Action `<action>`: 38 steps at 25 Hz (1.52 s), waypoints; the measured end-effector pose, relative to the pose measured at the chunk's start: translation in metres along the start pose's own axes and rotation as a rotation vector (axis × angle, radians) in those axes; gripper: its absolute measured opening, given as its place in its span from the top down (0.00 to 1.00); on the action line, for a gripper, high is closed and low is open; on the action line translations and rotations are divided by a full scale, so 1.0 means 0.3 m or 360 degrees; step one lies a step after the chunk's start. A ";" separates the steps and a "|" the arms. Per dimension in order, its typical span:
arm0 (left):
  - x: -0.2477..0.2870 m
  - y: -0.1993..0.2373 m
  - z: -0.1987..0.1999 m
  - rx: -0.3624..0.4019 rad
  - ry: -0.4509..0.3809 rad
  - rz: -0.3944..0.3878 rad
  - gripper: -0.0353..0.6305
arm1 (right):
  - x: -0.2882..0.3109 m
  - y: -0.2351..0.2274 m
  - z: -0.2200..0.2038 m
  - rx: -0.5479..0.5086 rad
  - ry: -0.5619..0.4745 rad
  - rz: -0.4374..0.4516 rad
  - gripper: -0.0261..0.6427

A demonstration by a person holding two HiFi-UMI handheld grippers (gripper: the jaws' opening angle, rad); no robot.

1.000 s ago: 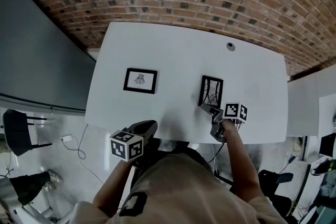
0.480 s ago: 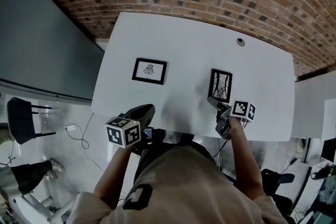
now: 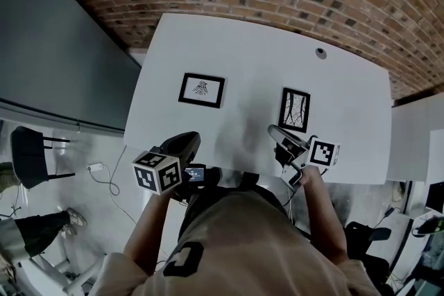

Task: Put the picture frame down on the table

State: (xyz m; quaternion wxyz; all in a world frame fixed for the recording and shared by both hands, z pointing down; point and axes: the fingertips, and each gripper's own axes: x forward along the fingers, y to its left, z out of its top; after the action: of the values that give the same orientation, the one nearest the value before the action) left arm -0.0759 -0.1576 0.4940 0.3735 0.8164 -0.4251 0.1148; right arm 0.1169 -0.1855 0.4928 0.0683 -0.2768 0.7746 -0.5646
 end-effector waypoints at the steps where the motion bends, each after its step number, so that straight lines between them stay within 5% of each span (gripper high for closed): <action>1: -0.003 -0.006 -0.003 0.0005 0.0000 -0.0005 0.92 | 0.005 0.037 -0.010 -0.0012 0.0005 0.0048 0.94; 14: -0.097 -0.072 0.084 0.0183 -0.0109 -0.0130 0.92 | 0.113 0.375 -0.137 -0.0131 0.0089 0.0403 0.94; 24: -0.186 -0.012 0.058 0.0184 -0.0131 -0.0101 0.92 | 0.139 0.419 -0.231 -0.0146 0.0094 0.0366 0.94; 38: -0.284 0.051 0.000 0.0231 -0.0075 -0.0218 0.92 | 0.174 0.463 -0.387 -0.0099 -0.0039 0.0232 0.94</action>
State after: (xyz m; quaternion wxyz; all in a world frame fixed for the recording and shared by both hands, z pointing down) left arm -0.1398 -0.1113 0.4589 0.3103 0.8709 -0.3677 0.1003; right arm -0.0243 -0.0857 0.4179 0.1099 -0.2286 0.8090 -0.5303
